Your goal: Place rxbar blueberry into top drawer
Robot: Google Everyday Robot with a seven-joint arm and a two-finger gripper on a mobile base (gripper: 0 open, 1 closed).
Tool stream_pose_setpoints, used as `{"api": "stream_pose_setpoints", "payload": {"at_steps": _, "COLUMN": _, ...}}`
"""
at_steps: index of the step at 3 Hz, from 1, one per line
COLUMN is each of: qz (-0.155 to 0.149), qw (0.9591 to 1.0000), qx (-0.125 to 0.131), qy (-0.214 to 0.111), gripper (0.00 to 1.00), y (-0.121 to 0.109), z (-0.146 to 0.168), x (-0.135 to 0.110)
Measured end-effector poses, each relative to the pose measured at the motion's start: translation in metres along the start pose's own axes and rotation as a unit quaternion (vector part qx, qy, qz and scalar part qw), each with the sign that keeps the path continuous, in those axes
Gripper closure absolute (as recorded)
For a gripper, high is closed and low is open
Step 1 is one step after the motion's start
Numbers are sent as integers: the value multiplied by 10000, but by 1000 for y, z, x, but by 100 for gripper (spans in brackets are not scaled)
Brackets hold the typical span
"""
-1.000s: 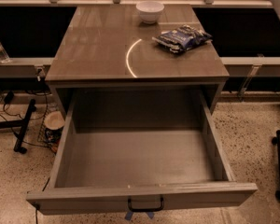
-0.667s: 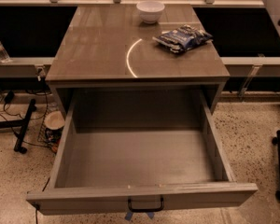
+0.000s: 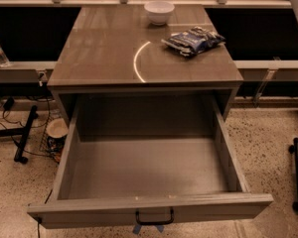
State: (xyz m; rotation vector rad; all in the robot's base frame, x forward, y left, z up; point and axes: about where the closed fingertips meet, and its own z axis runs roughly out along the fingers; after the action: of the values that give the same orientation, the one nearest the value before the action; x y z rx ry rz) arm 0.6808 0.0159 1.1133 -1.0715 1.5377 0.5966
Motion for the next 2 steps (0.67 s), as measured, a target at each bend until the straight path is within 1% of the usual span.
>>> {"api": "stream_pose_setpoints", "payload": {"at_steps": 1, "qz": -231, "qw": 9916, "qx": -743, "qy": 1030, "gripper": 100, "y": 45, "z": -42, "x": 78}}
{"api": "stream_pose_setpoints", "payload": {"at_steps": 2, "qz": -338, "qw": 9797, "qx": -1120, "qy": 1626, "gripper": 100, "y": 80, "z": -63, "x": 134}}
